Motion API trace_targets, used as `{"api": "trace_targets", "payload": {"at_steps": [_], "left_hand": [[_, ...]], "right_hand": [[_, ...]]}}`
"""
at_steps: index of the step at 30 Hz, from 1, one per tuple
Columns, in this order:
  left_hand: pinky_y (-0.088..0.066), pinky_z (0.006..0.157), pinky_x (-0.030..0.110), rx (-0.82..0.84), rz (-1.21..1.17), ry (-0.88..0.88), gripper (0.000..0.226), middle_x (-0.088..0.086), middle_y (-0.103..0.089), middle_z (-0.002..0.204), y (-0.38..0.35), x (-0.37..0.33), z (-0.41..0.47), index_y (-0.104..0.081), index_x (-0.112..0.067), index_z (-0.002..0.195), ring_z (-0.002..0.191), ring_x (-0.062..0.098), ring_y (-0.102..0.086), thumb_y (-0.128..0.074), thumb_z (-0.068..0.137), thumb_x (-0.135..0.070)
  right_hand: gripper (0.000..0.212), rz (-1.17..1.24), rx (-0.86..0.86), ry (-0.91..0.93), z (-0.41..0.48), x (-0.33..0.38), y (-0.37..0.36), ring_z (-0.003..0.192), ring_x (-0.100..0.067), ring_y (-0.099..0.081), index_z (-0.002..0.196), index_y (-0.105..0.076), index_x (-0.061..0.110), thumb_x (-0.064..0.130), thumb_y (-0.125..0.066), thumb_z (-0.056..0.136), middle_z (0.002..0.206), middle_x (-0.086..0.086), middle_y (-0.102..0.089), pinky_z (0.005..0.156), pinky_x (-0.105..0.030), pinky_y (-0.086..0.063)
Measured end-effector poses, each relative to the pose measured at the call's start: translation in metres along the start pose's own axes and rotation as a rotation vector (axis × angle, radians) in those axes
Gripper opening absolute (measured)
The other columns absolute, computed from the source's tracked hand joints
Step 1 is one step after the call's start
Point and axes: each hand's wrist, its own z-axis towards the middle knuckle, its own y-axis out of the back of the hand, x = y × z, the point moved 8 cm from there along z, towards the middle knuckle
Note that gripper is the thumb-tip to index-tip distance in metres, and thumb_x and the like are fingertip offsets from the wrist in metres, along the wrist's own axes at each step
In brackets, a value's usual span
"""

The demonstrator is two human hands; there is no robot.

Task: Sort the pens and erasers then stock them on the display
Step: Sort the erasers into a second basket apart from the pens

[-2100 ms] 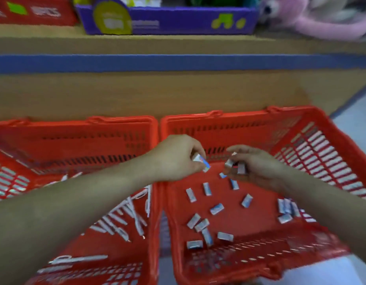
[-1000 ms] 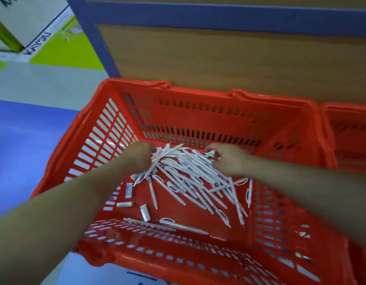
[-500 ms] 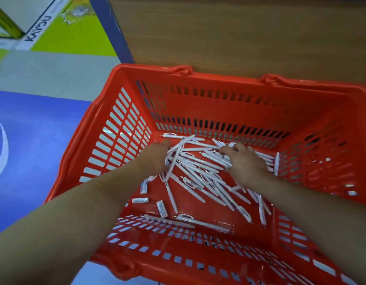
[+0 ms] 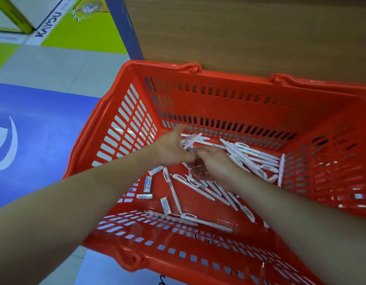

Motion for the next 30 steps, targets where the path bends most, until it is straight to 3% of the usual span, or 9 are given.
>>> {"api": "trace_targets", "payload": {"at_steps": [3, 6, 8, 11, 15, 19, 23, 27, 30], "left_hand": [[-0.052, 0.067, 0.034, 0.092, -0.254, -0.065, 0.069, 0.007, -0.069, 0.082, -0.009, -0.007, -0.015, -0.043, -0.024, 0.124, 0.069, 0.021, -0.065, -0.078, 0.066, -0.012], [-0.052, 0.079, 0.037, 0.076, -0.452, 0.092, 0.049, 0.01, -0.069, 0.092, 0.003, 0.024, -0.012, -0.053, -0.017, 0.113, 0.081, 0.019, -0.067, -0.076, 0.07, -0.005], [-0.047, 0.083, 0.036, 0.042, 0.012, 0.112, 0.029, 0.009, -0.066, 0.094, 0.017, 0.045, -0.012, -0.06, -0.013, 0.101, 0.085, 0.012, -0.065, -0.066, 0.072, -0.015], [-0.043, 0.09, 0.034, 0.163, 0.859, 0.014, 0.032, 0.01, -0.06, 0.12, -0.003, 0.054, -0.021, -0.052, -0.01, 0.12, 0.112, 0.026, -0.057, -0.051, 0.089, -0.019], [-0.049, 0.082, 0.038, 0.111, 0.963, -0.032, 0.042, 0.011, -0.062, 0.116, -0.018, 0.055, -0.013, -0.044, -0.013, 0.128, 0.104, 0.031, -0.061, -0.052, 0.087, -0.008], [-0.049, 0.078, 0.031, 0.011, 0.696, 0.054, 0.035, 0.006, -0.067, 0.104, 0.002, 0.052, -0.007, -0.057, -0.015, 0.113, 0.097, 0.027, -0.063, -0.063, 0.079, -0.022], [-0.056, 0.06, 0.028, 0.042, -0.312, 0.111, 0.02, 0.014, -0.07, 0.071, 0.01, 0.009, -0.018, -0.067, -0.004, 0.086, 0.06, 0.02, -0.066, -0.079, 0.074, -0.013], [-0.047, 0.046, 0.015, -0.015, -0.456, -0.033, 0.016, 0.0, -0.064, 0.049, 0.015, -0.048, -0.04, -0.065, -0.004, 0.074, 0.043, 0.006, -0.057, -0.079, 0.072, -0.012], [-0.045, 0.046, 0.015, -0.096, -0.525, -0.125, 0.013, -0.001, -0.064, 0.05, 0.02, -0.086, -0.049, -0.066, -0.007, 0.073, 0.044, 0.005, -0.056, -0.078, 0.072, -0.009]], "right_hand": [[0.017, 0.208, 0.099, -0.108, 0.0, 0.0, -0.018, 0.066, -0.019, -0.066, 0.098, -0.066, 0.009, 0.018, -0.051, 0.098, 0.079, -0.009, -0.068, 0.067, -0.029, -0.055], [0.015, 0.225, 0.019, -0.101, 0.002, -0.007, -0.006, 0.06, -0.016, -0.062, 0.092, -0.062, 0.007, 0.008, -0.048, 0.098, 0.075, -0.01, -0.065, 0.057, -0.024, -0.049], [0.013, 0.243, -0.015, -0.139, 0.0, -0.014, 0.001, 0.06, -0.017, -0.06, 0.092, -0.062, 0.009, 0.009, -0.05, 0.097, 0.074, -0.009, -0.065, 0.056, -0.025, -0.046], [0.009, 0.248, -0.026, -0.184, -0.004, -0.022, 0.005, 0.061, -0.019, -0.06, 0.096, -0.061, 0.01, 0.011, -0.052, 0.096, 0.076, -0.009, -0.066, 0.057, -0.026, -0.045], [0.009, 0.317, -0.036, -0.206, -0.007, -0.024, 0.006, 0.065, -0.021, -0.063, 0.099, -0.061, 0.011, 0.012, -0.053, 0.095, 0.079, -0.011, -0.069, 0.059, -0.027, -0.047], [0.014, 0.377, -0.003, -0.204, -0.01, -0.021, 0.012, 0.07, -0.022, -0.065, 0.104, -0.063, 0.009, 0.012, -0.053, 0.095, 0.087, -0.013, -0.07, 0.059, -0.027, -0.051], [0.014, 0.339, 0.088, -0.192, -0.017, -0.008, 0.012, 0.081, -0.022, -0.066, 0.096, -0.069, 0.011, 0.014, -0.055, 0.093, 0.094, -0.013, -0.07, 0.062, -0.028, -0.052], [0.019, 0.294, 0.236, -0.156, -0.031, 0.022, 0.013, 0.075, -0.022, -0.066, 0.105, -0.066, 0.007, 0.012, -0.051, 0.095, 0.091, -0.015, -0.07, 0.058, -0.026, -0.053], [0.018, 0.153, 0.253, -0.111, -0.049, 0.058, 0.044, 0.069, -0.021, -0.065, 0.103, -0.064, 0.005, 0.01, -0.049, 0.095, 0.084, -0.015, -0.067, 0.056, -0.025, -0.055]]}}
